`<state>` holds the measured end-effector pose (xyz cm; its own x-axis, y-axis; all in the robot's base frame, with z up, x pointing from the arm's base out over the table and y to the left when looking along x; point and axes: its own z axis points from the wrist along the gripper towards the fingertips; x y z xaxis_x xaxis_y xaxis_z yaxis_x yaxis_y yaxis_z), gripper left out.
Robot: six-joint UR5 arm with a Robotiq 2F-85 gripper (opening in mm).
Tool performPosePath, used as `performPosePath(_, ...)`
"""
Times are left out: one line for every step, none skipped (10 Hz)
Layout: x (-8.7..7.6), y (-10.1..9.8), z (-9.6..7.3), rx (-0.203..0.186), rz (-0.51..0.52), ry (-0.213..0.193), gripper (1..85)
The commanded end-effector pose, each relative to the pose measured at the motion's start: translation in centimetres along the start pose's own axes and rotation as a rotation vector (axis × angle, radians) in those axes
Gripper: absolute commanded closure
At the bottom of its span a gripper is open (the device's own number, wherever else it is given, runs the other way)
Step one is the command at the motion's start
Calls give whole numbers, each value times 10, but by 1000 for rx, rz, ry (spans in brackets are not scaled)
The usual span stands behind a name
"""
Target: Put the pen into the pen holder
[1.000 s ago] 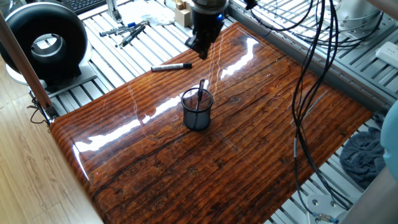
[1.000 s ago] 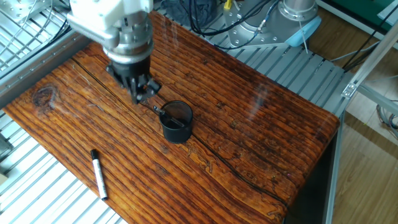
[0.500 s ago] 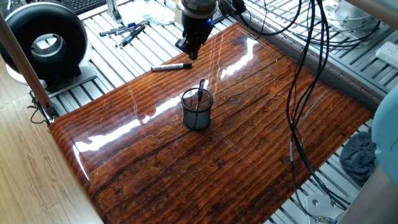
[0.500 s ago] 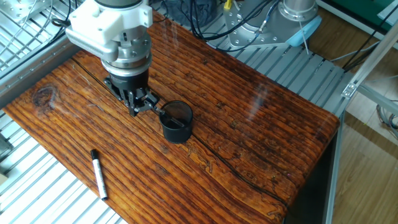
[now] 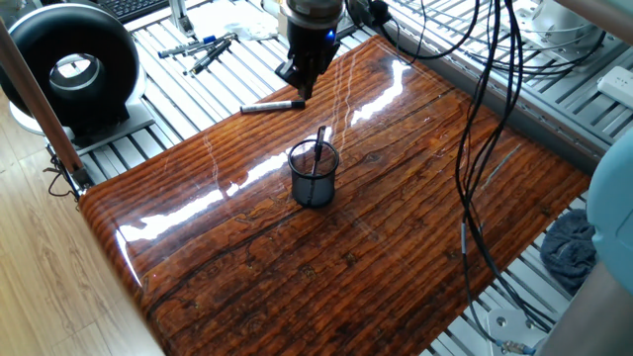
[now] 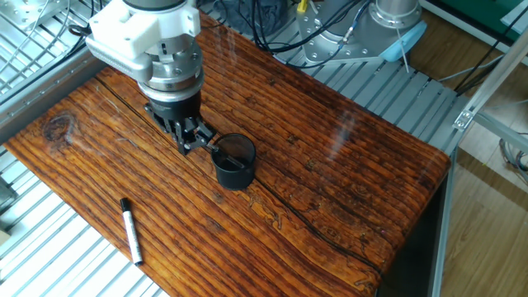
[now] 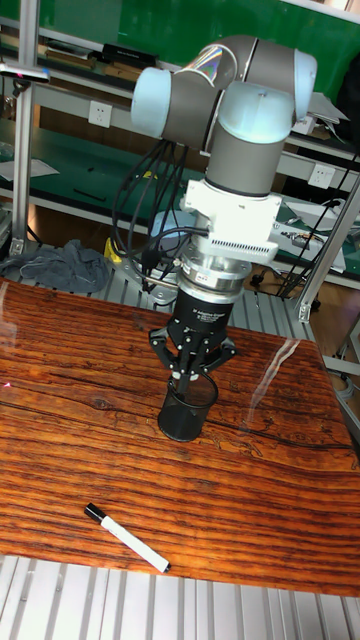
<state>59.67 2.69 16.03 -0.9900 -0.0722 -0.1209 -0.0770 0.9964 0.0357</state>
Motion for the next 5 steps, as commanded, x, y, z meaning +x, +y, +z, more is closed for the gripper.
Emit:
performPosePath(-6,4,-2,-19,43,-20,843)
performPosePath(14,9,-2,-33,96,56,843)
performPosePath(1,9,-2,-39,54,5,843)
performPosePath(0,5,-2,-22,-14,1,843)
performPosePath(-3,-1,1,19,-150,39,843)
